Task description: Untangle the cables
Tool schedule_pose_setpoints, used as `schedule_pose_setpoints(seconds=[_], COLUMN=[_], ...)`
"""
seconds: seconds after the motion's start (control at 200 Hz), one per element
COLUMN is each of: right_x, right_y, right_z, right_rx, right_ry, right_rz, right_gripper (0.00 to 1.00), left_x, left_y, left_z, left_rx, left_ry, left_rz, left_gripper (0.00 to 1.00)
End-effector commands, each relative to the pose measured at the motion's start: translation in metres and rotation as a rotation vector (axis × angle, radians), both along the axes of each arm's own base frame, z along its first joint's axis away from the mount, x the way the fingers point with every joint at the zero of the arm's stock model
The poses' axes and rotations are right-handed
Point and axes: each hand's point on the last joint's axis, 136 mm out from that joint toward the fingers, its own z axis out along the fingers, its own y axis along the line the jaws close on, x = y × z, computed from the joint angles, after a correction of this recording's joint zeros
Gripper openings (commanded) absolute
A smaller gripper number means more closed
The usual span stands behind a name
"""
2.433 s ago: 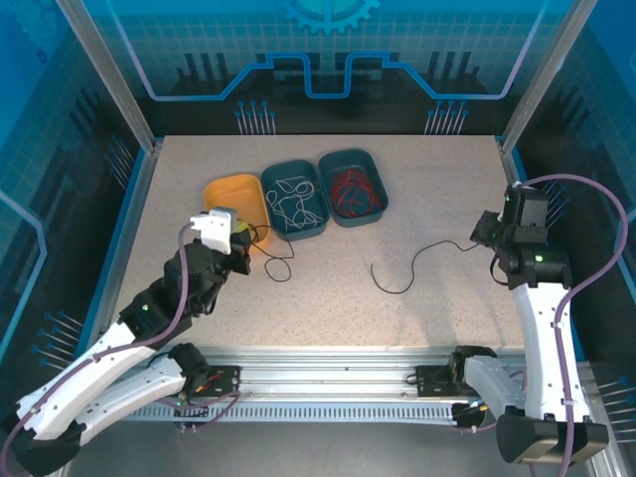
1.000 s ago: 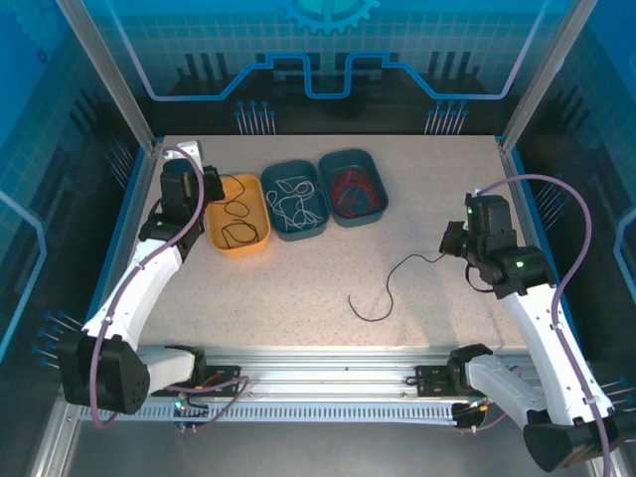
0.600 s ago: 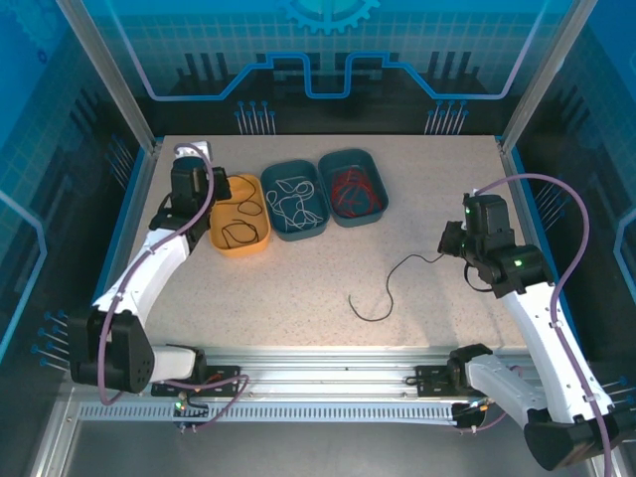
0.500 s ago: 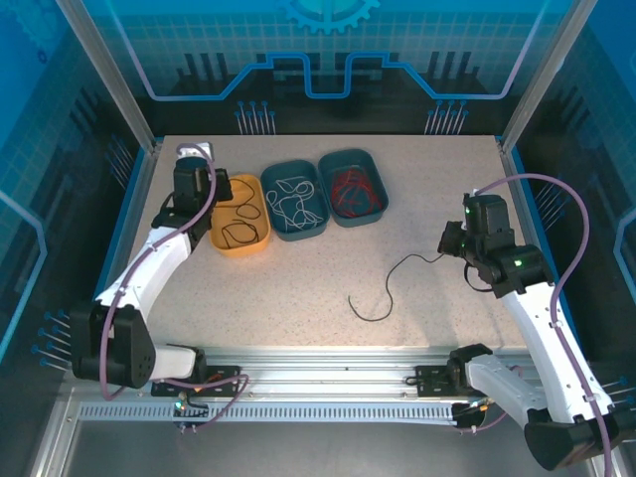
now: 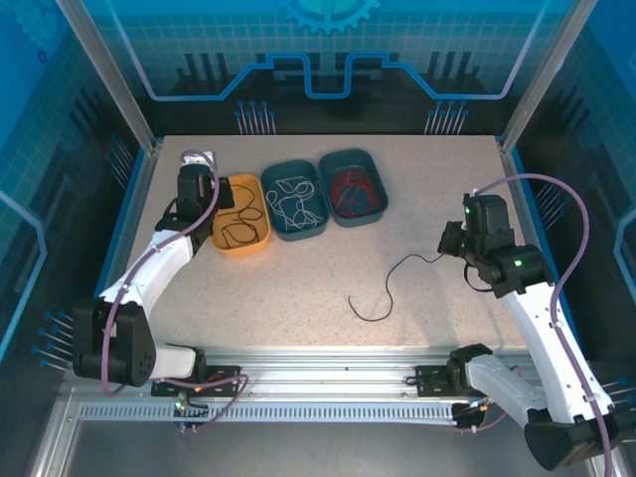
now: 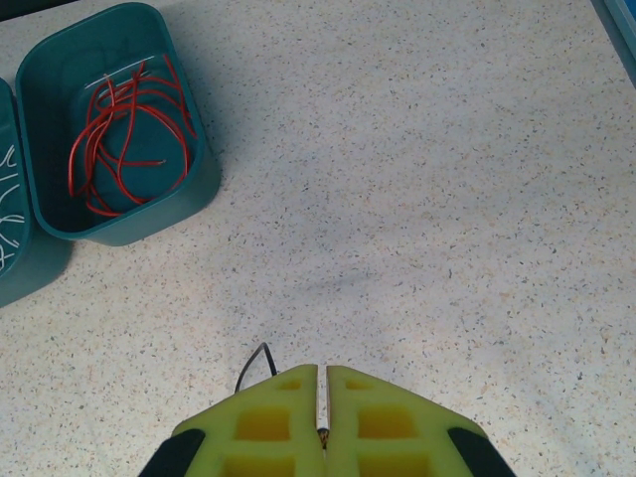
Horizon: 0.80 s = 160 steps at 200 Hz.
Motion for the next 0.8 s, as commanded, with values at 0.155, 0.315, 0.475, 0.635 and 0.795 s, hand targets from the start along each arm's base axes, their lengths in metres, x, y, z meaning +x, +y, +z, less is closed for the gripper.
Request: schedule_pose_setpoints(seconds=[0.155,0.315,0.475,0.635,0.795], right_x=[-0.003,-0.003,-0.002,-0.002,-0.002], right_y=[0.002,0.002,0.003,0.004,0.005], right_z=[0.008,0.008,0.007,0.008,0.01], right_rx=[-0.001,-0.001,0.002,0.0,0.005], right_ry=[-0.017,-0.017,-0.016,-0.017,-0.02], right_rz=[-0.001,-0.001,0.002,0.005,0.007], right_gripper=[0.0,0.0,0.0,0.0,0.0], left_x=[-0.002,-0.006,-0.008,-0.011,-0.018], left_y=[-0.005,-0.013,-0.021,-0.024,-0.029], left_z=[-0.017,-0.027,-0.04,-0.039,-0.025], left_rx=[-0.067,-0.123,-0.17,-0.19,-0.213], left_ry=[0.029,0.051,0.074,0.071,0.043], left_rz=[-0.019,-0.044,-0.064,-0.074,-0.104], left_gripper=[0.17,0.17,0.17,0.25,0.4])
